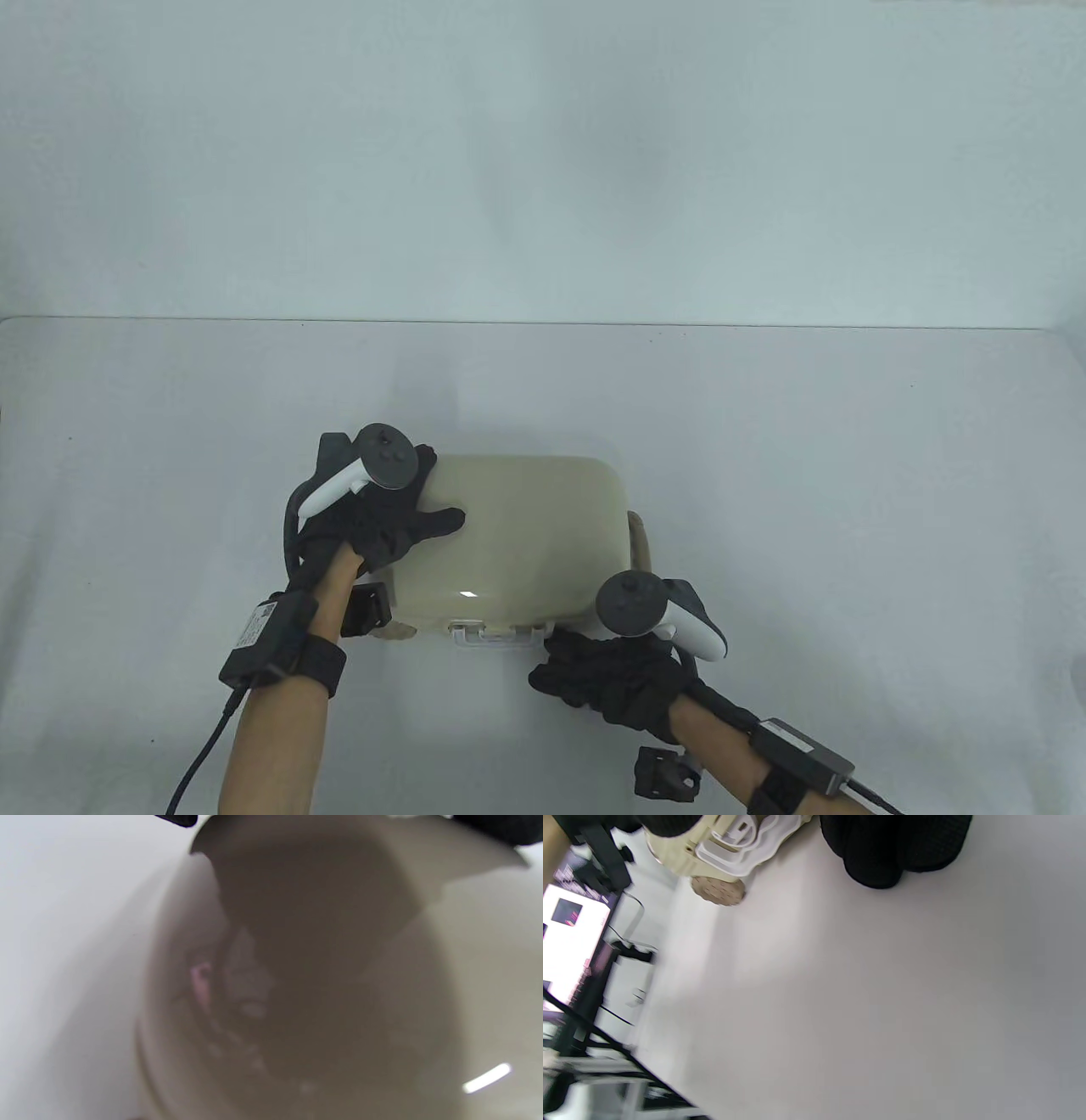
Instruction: Pack suitcase
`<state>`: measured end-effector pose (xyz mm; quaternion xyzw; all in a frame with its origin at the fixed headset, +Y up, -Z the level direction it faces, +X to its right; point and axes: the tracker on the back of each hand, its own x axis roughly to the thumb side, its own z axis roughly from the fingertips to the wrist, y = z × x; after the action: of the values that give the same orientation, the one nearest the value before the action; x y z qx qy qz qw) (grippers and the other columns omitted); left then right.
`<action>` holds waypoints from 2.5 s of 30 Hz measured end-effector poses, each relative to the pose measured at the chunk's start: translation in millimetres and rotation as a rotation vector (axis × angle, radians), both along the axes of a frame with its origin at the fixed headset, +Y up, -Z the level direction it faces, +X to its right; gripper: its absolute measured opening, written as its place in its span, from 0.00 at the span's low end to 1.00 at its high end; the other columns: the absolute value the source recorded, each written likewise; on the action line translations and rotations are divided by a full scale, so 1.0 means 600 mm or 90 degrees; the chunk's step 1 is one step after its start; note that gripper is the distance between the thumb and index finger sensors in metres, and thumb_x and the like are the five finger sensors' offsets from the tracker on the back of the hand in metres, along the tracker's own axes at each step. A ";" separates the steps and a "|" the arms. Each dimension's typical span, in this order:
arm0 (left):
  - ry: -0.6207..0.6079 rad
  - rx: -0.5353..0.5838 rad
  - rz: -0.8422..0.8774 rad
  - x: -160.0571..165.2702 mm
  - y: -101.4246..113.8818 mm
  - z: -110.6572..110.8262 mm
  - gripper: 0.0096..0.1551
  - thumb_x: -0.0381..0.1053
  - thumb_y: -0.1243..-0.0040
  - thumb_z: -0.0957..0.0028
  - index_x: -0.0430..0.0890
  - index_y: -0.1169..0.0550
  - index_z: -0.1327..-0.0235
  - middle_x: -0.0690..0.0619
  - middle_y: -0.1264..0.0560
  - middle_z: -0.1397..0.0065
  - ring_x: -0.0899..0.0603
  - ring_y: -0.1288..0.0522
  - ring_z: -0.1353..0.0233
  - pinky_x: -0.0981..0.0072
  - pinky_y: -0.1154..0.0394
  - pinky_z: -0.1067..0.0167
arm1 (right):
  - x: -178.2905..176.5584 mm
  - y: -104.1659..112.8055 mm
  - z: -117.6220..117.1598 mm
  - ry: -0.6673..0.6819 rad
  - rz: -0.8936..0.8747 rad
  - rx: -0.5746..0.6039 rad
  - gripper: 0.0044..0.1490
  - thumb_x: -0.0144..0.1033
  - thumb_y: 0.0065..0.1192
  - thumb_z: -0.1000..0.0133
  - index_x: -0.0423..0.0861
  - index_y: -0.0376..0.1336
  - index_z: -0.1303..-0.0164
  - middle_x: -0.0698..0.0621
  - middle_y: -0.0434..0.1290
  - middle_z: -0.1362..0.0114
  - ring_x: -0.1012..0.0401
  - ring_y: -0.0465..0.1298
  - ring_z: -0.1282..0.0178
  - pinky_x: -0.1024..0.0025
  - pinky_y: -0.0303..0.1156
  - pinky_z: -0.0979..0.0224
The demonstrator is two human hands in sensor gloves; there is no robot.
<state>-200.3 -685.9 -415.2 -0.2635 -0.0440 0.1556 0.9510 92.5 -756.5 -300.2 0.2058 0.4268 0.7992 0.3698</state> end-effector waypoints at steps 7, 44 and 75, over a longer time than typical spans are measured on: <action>0.008 -0.007 0.008 -0.004 0.001 -0.001 0.61 0.76 0.50 0.56 0.56 0.62 0.19 0.45 0.65 0.13 0.32 0.61 0.14 0.41 0.50 0.20 | 0.003 -0.015 0.000 -0.013 -0.042 -0.043 0.58 0.64 0.45 0.37 0.32 0.34 0.18 0.39 0.51 0.13 0.46 0.66 0.18 0.50 0.66 0.20; 0.006 -0.018 0.015 -0.004 0.002 -0.007 0.61 0.75 0.50 0.56 0.54 0.63 0.20 0.44 0.65 0.14 0.31 0.60 0.14 0.41 0.50 0.20 | -0.044 0.122 0.056 0.102 0.078 0.451 0.40 0.58 0.51 0.40 0.45 0.57 0.23 0.48 0.72 0.27 0.50 0.77 0.32 0.55 0.75 0.32; -0.009 -0.007 0.040 -0.009 -0.003 -0.007 0.61 0.75 0.49 0.56 0.54 0.62 0.19 0.43 0.65 0.14 0.31 0.60 0.15 0.41 0.49 0.20 | -0.153 0.034 0.037 0.243 0.546 1.062 0.47 0.59 0.23 0.43 0.50 0.21 0.23 0.43 0.33 0.12 0.35 0.51 0.13 0.38 0.55 0.17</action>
<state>-205.9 -687.9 -419.4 -0.2686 -0.0585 0.1838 0.9437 0.8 -736.3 -277.8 0.3560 -0.1879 0.8663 -0.2957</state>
